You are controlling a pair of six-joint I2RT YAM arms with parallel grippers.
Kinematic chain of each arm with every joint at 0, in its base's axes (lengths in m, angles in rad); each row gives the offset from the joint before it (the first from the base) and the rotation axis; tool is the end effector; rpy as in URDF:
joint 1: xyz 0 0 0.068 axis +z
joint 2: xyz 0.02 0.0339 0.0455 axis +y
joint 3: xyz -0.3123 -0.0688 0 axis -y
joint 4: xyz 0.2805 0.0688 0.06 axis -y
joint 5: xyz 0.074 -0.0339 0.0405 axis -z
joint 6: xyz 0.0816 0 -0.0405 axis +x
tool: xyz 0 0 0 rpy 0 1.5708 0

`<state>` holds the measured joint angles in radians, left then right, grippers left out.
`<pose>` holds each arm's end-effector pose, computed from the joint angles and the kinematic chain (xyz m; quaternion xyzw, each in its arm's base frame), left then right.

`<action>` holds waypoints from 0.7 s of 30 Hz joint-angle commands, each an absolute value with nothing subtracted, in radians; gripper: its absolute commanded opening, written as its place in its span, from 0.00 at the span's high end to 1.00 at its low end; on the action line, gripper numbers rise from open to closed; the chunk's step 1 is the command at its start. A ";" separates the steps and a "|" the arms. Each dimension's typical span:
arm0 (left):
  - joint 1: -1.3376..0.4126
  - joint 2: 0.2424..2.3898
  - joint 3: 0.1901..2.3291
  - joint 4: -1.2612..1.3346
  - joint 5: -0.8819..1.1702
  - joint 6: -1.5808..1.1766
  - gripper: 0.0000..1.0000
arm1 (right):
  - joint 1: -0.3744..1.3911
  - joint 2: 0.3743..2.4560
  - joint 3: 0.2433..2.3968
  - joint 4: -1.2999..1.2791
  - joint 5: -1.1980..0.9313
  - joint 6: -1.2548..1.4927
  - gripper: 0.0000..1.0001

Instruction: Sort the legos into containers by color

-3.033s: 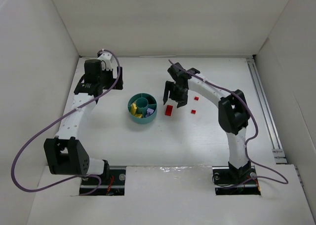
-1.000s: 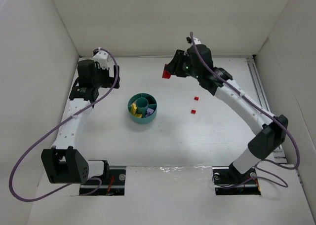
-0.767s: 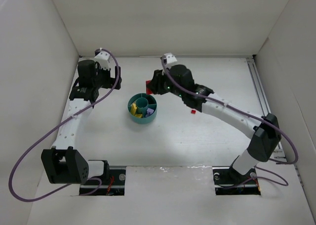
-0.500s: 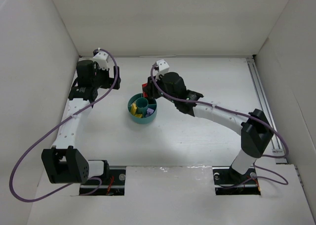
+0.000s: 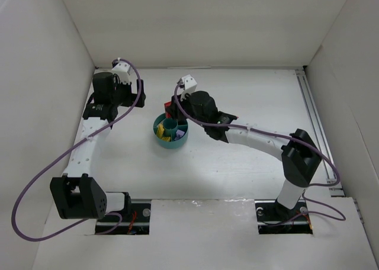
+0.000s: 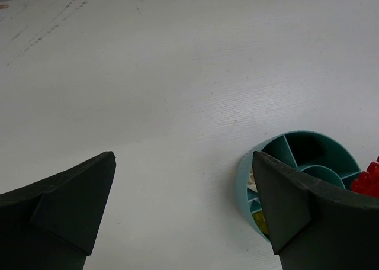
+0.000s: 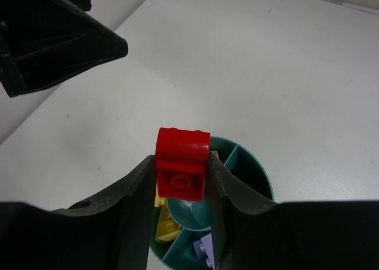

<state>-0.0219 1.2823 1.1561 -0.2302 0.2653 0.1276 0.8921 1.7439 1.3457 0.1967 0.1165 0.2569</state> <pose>0.3596 -0.0293 0.3838 0.1360 0.8061 -0.0786 0.5705 0.3260 0.3891 0.3366 -0.2065 0.7462 0.3052 0.5545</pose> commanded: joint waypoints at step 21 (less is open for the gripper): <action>-0.017 1.295 1.187 -0.206 0.250 0.089 0.01 | 0.913 1.784 1.304 0.268 0.093 0.256 0.29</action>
